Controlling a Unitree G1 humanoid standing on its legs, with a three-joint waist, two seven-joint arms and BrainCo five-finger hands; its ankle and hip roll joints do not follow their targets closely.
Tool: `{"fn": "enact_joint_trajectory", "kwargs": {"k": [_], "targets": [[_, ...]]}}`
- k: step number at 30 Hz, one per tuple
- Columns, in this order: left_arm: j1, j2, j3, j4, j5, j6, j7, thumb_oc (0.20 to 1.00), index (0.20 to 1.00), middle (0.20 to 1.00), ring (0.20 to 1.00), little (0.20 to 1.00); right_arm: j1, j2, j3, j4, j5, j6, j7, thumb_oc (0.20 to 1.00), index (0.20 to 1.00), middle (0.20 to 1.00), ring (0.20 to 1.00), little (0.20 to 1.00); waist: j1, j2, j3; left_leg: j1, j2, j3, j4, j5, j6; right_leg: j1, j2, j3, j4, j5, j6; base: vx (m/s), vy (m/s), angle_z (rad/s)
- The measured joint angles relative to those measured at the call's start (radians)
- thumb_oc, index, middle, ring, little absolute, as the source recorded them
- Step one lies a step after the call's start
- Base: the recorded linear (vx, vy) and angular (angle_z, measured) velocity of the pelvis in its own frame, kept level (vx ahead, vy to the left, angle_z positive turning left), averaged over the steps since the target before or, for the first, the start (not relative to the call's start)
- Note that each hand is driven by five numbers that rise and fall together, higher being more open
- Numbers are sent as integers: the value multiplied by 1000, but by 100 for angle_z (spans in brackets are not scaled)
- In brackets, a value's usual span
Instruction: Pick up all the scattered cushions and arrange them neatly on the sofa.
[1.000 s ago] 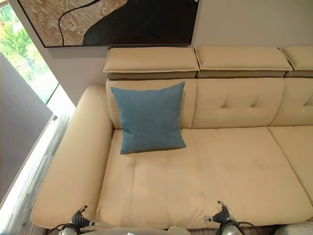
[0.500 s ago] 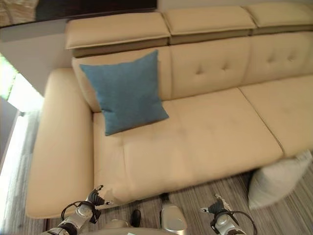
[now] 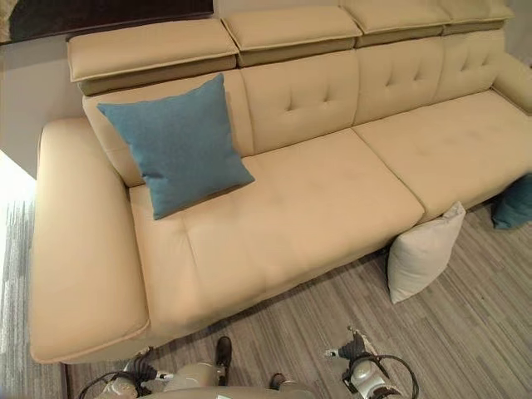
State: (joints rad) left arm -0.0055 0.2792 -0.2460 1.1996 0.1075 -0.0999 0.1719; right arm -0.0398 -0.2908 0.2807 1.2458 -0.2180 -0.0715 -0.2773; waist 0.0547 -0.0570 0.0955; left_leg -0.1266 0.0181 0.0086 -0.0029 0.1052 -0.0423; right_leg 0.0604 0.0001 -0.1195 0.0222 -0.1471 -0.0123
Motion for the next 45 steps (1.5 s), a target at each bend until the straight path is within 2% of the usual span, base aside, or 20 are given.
{"fn": "enact_joint_trajectory", "kwargs": {"k": [3, 5, 8, 10, 11, 12, 13, 17, 19, 20, 23, 25, 26, 27, 29, 30, 37, 42, 43, 45], "targets": [[-9, -4, -38, 0, 0, 7, 2, 1000, 1000, 1000, 1000, 1000, 30, -16, -2, 32, 12, 3, -5, 1000, 1000, 1000, 1000, 1000, -14, 3, -1, -29, -20, -109, 62, 4, -23, -47, -3, 26, 17, 25, -39, -182, 21, -26], [-38, -30, -49, 0, 0, 9, 3, 1000, 1000, 1000, 1000, 1000, 24, -38, 0, 54, 29, 12, -5, 1000, 1000, 1000, 1000, 1000, -47, 26, 15, -31, -63, -265, 90, -1, -22, -78, -16, 80, 8, 75, -16, -158, 139, -75], [-60, -69, -58, 4, 0, 6, -2, 1000, 1000, 1000, 1000, 1000, 12, -37, -3, 59, 39, 15, -9, 1000, 1000, 1000, 1000, 1000, -58, 12, 22, 18, -114, -415, 203, -125, -25, -61, -26, 204, -21, 120, 13, -112, 213, -130], [-107, -82, -76, 4, 0, 3, -3, 1000, 1000, 1000, 1000, 1000, 16, -42, -6, 51, 43, 23, -11, 1000, 1000, 1000, 1000, 1000, -104, 29, 25, 40, -114, -402, 184, -157, -8, -71, -28, 227, -21, 132, 32, -156, 308, -69], [-115, -86, -79, -2, 0, -4, -3, 1000, 1000, 1000, 1000, 1000, 16, -43, -23, 53, 48, 25, -7, 1000, 1000, 1000, 1000, 1000, -100, 34, 27, 67, -99, -370, 137, -174, 22, -106, -17, 268, 1, 137, 42, -279, 372, -160], [-127, -75, -95, -3, 1, 1, 0, 1000, 1000, 1000, 1000, 1000, -20, -26, -24, 40, 47, 21, -8, 1000, 1000, 1000, 1000, 1000, -92, 30, 39, 73, -107, -312, 101, -161, 71, -190, -20, 328, 39, 179, 104, -316, 324, -236], [-131, -68, -114, -3, 1, 2, -3, 1000, 1000, 1000, 1000, 1000, -45, -20, -24, 36, 48, 22, -6, 1000, 1000, 1000, 1000, 1000, -95, 14, 52, 67, -131, -241, 86, -147, 99, -222, -51, 333, 29, 196, 98, -293, 200, -223], [-155, -41, -105, -3, 1, 2, 0, 1000, 1000, 1000, 1000, 1000, -47, 0, -21, 27, 47, 28, -3, 1000, 1000, 1000, 1000, 1000, -83, 26, 110, -7, -159, -82, 92, -103, 151, -387, -127, 170, 194, 128, 190, -263, 122, -122], [-106, -29, -60, 2, 1, 4, 0, 1000, 1000, 1000, 1000, 1000, -42, 4, -1, 66, 46, 26, 1, 1000, 1000, 1000, 1000, 1000, -35, 54, 112, -8, -112, 33, 61, -68, 178, -399, -137, -96, 433, 33, 90, -148, 45, -127], [-74, -17, -57, 3, 1, 7, 0, 1000, 1000, 1000, 1000, 1000, -42, 3, -10, 60, 46, 23, 0, 1000, 1000, 1000, 1000, 1000, -25, 61, 108, 4, -109, 35, 36, -59, 154, -362, -127, -102, 501, -1, 100, -141, -27, -107], [-10, 6, -45, -1, 0, 6, -1, 1000, 1000, 1000, 1000, 1000, -51, 10, -12, 47, 46, 20, 2, 1000, 1000, 1000, 1000, 1000, 62, 50, 70, -23, -59, 131, -48, -6, 104, -253, -88, -112, 442, -103, 64, -31, -102, -115], [0, -2, -39, 2, 0, 9, -4, 1000, 1000, 1000, 1000, 1000, -52, 4, -17, 27, 46, 20, -1, 1000, 1000, 1000, 1000, 1000, 43, 48, 62, -55, -59, 53, -50, -35, -1, -133, -46, -99, 157, -91, 14, 80, -140, -54], [0, 5, -22, 4, 0, 7, -4, 1000, 1000, 1000, 1000, 1000, -46, 19, -16, 28, 46, 20, 0, 1000, 1000, 1000, 1000, 1000, 51, -4, 59, -60, -86, 26, -35, -57, -16, -117, -71, -85, 84, -41, -7, 97, -123, -24], [6, 5, -21, 11, 0, 9, -4, 1000, 1000, 1000, 1000, 1000, -31, 19, -11, 27, 47, 20, -2, 1000, 1000, 1000, 1000, 1000, 51, -29, 45, -40, -90, 2, 2, -52, 0, -93, -73, -62, 25, 0, 2, 88, -125, -36], [18, -28, -33, 12, 0, 11, 0, 1000, 1000, 1000, 1000, 1000, 27, -28, -13, 21, 51, 23, -7, 1000, 1000, 1000, 1000, 1000, 25, 49, 4, 21, -21, -75, 0, -45, 36, -71, -3, -65, 17, 35, 8, 67, -111, 11], [11, -26, -45, -2, 0, 9, 2, 1000, 1000, 1000, 1000, 1000, 51, -31, -16, 24, 52, 22, -7, 1000, 1000, 1000, 1000, 1000, 16, 53, 3, 23, -20, -76, -8, -41, 41, -76, 3, -59, 13, 33, 13, 51, -100, 31], [-30, -35, -118, -9, 2, 8, -1, 1000, 1000, 1000, 1000, 1000, 43, -32, -38, 29, 79, 19, -12, 1000, 1000, 1000, 1000, 1000, -8, 109, 20, 24, -5, -100, -12, -29, 18, -66, 22, -61, 10, 33, 3, 67, -98, 5], [-86, -26, -117, -8, 2, 9, 1, 1000, 1000, 1000, 1000, 1000, 36, -30, -53, 27, 97, 2, -16, 1000, 1000, 1000, 1000, 1000, -9, 52, 58, -28, -29, -137, 67, 47, -74, -70, 27, -26, 11, 20, -71, 53, -102, 24], [-109, -12, -123, -5, 1, 10, 4, 1000, 1000, 1000, 1000, 1000, 11, -26, -56, 33, 115, 3, -26, 1000, 1000, 1000, 1000, 1000, -4, 29, 79, -94, -62, -210, 185, 34, -73, -65, 23, 8, 15, 32, -106, 155, -30, -3], [-93, -17, -126, 0, 1, 11, 3, 1000, 1000, 1000, 1000, 1000, -4, -35, -55, 38, 117, 4, -43, 1000, 1000, 1000, 1000, 1000, 9, 19, 90, -104, -108, -268, 149, -24, -50, -32, 24, 39, -49, 73, -70, 163, 7, -55]]}}
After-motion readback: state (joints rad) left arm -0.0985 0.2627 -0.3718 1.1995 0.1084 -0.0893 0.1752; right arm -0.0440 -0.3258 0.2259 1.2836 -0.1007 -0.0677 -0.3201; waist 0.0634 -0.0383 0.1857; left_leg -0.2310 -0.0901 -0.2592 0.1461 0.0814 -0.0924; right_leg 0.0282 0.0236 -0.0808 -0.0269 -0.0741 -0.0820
